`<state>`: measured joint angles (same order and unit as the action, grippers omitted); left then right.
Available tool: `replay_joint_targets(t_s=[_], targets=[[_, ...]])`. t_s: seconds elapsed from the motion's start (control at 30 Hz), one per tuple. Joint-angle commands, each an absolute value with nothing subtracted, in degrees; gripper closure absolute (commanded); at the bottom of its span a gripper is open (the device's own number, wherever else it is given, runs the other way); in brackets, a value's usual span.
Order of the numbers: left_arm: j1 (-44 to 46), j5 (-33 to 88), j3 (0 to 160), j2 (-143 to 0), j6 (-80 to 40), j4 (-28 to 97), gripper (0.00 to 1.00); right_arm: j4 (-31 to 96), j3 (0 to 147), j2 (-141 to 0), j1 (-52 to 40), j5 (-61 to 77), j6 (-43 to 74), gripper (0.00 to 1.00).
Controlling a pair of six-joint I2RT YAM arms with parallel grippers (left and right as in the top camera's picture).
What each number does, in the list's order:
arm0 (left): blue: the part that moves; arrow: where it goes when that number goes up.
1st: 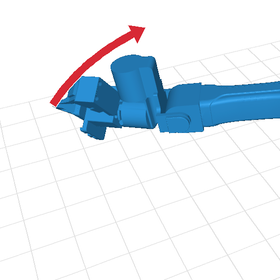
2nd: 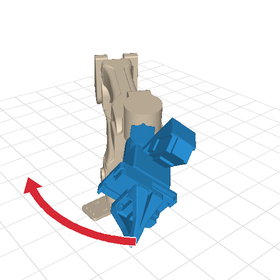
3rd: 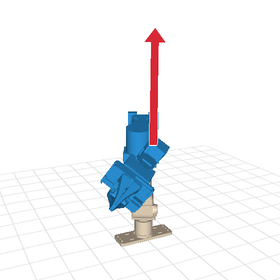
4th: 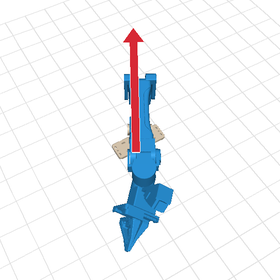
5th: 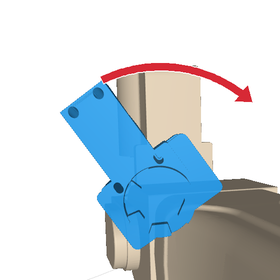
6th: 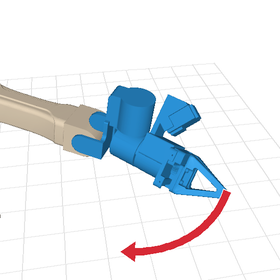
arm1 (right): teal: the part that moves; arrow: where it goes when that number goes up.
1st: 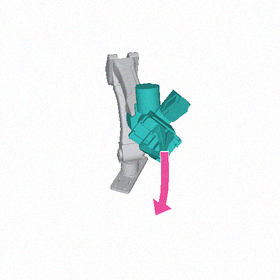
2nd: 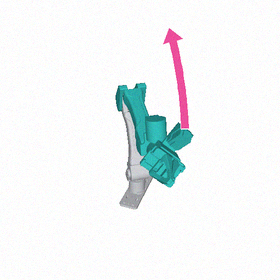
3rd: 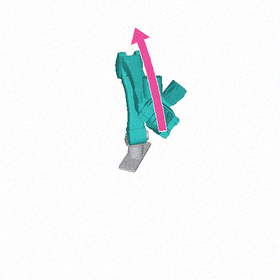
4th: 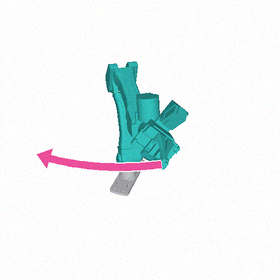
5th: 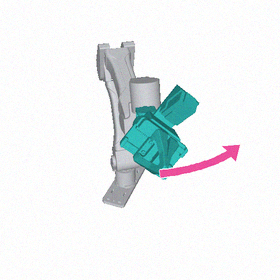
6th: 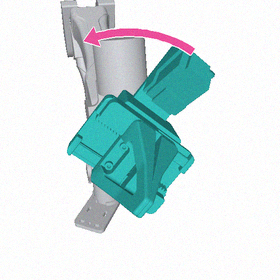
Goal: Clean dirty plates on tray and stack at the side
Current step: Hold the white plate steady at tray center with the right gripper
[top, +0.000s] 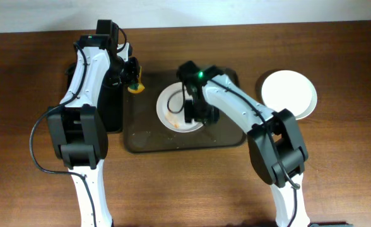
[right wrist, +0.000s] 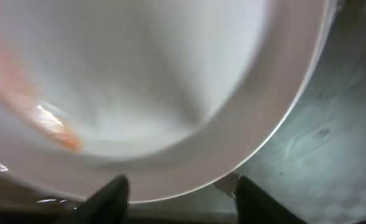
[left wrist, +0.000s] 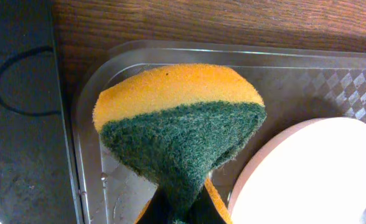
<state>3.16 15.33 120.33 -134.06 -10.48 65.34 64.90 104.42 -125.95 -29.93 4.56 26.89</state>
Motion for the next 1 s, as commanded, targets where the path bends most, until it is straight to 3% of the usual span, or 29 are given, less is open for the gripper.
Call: replay_joint_targets(t_s=[0.0, 0.1, 0.27, 0.6, 0.73, 0.97], targets=[[3.38, 14.98, 121.01, -134.37, -10.2, 65.23, 0.99, 62.52, 109.97, -121.8, -25.93, 2.39, 15.0, 0.38], [3.4, 15.0, 121.01, -134.37, -10.2, 65.21, 1.0, 56.4, 109.93, -123.09, -21.98, 2.81, 7.55, 0.33], [3.4, 14.98, 121.01, -134.37, -10.2, 64.99, 0.99, 54.63, 109.93, -129.12, -16.86, 15.94, -7.18, 0.33], [3.38, 14.96, 121.01, -134.37, -10.2, 64.75, 1.0, 55.16, 109.86, -135.52, -17.04, 23.79, -2.48, 0.43], [3.38, 14.96, 121.01, -134.37, -10.2, 64.75, 1.0, 56.53, 109.27, -136.42, -18.0, 23.79, 0.99, 0.56], [3.38, 14.98, 121.01, -134.37, -10.2, 64.75, 0.99, 56.14, 105.91, -136.44, -19.25, 21.71, 13.47, 0.96]])
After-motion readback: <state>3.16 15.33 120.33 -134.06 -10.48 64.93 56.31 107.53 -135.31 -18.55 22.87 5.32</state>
